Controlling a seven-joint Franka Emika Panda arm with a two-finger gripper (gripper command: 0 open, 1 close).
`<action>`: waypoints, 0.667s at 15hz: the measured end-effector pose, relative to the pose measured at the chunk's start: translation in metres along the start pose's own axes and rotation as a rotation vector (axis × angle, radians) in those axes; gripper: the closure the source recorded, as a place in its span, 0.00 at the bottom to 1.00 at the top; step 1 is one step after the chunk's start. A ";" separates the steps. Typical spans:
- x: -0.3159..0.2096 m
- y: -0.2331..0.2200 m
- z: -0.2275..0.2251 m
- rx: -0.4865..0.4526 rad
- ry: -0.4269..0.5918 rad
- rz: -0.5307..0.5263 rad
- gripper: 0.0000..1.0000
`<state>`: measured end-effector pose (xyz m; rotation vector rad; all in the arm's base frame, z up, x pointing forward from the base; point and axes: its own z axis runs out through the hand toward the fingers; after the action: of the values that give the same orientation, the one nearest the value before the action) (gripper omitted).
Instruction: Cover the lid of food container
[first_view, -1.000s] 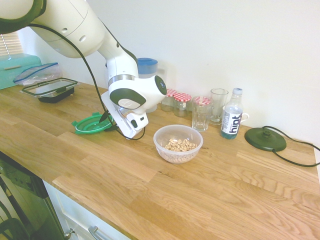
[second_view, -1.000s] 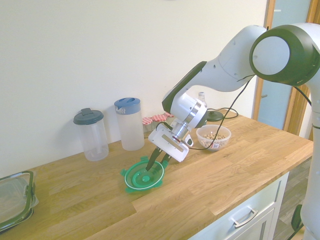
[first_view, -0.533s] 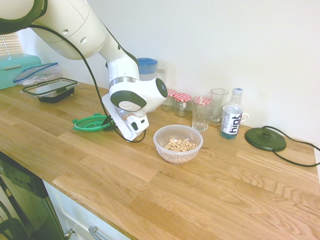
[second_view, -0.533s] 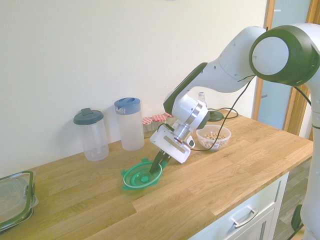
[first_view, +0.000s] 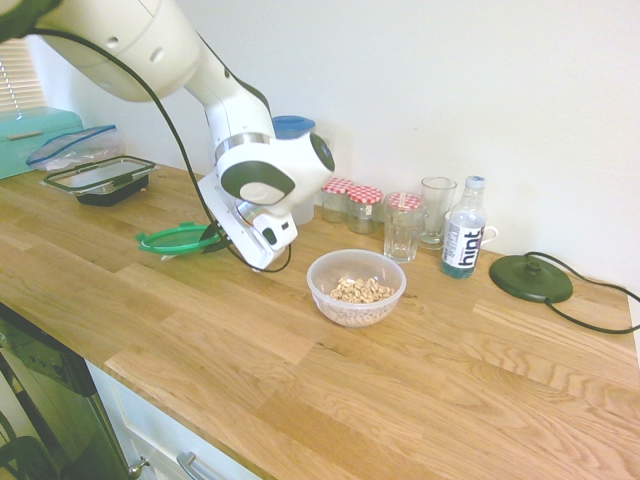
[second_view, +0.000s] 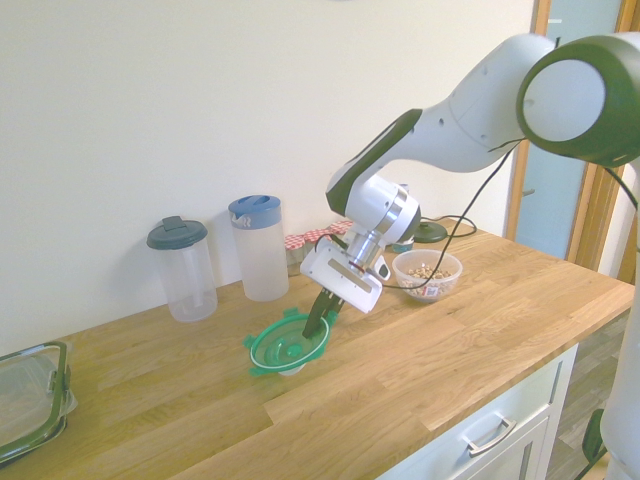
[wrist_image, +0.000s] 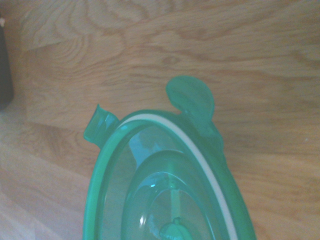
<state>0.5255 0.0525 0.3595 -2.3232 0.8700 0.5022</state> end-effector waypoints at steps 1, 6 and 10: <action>-0.017 -0.009 -0.018 -0.070 0.032 -0.010 1.00; -0.095 -0.024 -0.086 -0.397 0.230 -0.003 1.00; -0.115 -0.014 -0.144 -0.636 0.425 -0.021 1.00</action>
<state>0.4727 0.0198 0.5338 -3.0952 0.9750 0.3017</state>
